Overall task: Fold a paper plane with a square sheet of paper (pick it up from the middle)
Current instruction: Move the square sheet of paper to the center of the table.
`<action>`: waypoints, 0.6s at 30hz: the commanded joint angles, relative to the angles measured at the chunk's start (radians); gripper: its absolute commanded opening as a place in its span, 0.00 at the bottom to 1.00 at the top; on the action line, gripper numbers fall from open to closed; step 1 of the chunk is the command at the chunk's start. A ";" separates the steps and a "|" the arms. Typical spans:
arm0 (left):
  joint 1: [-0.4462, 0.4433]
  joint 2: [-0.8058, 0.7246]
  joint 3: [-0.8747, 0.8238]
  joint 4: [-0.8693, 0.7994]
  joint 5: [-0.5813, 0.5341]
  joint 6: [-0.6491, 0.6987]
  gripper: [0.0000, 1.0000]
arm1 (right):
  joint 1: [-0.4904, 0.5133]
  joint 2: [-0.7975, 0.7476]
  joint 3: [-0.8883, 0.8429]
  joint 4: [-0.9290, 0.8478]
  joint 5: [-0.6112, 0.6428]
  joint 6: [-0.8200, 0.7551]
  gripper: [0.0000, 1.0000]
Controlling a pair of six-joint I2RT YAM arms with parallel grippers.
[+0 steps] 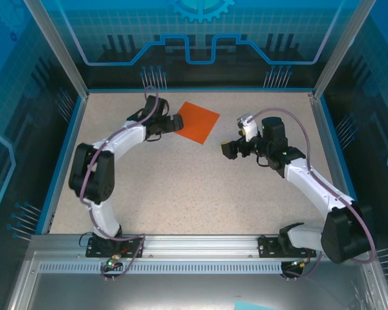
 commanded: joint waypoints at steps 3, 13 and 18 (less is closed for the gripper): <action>-0.046 0.143 0.186 -0.147 -0.074 -0.024 0.99 | 0.042 0.075 0.101 -0.043 0.031 0.032 0.99; -0.086 0.378 0.452 -0.281 -0.123 -0.006 0.99 | 0.052 0.202 0.212 -0.051 0.079 0.074 0.99; -0.108 0.459 0.558 -0.330 -0.156 0.020 0.99 | 0.048 0.242 0.227 -0.045 0.081 0.088 0.99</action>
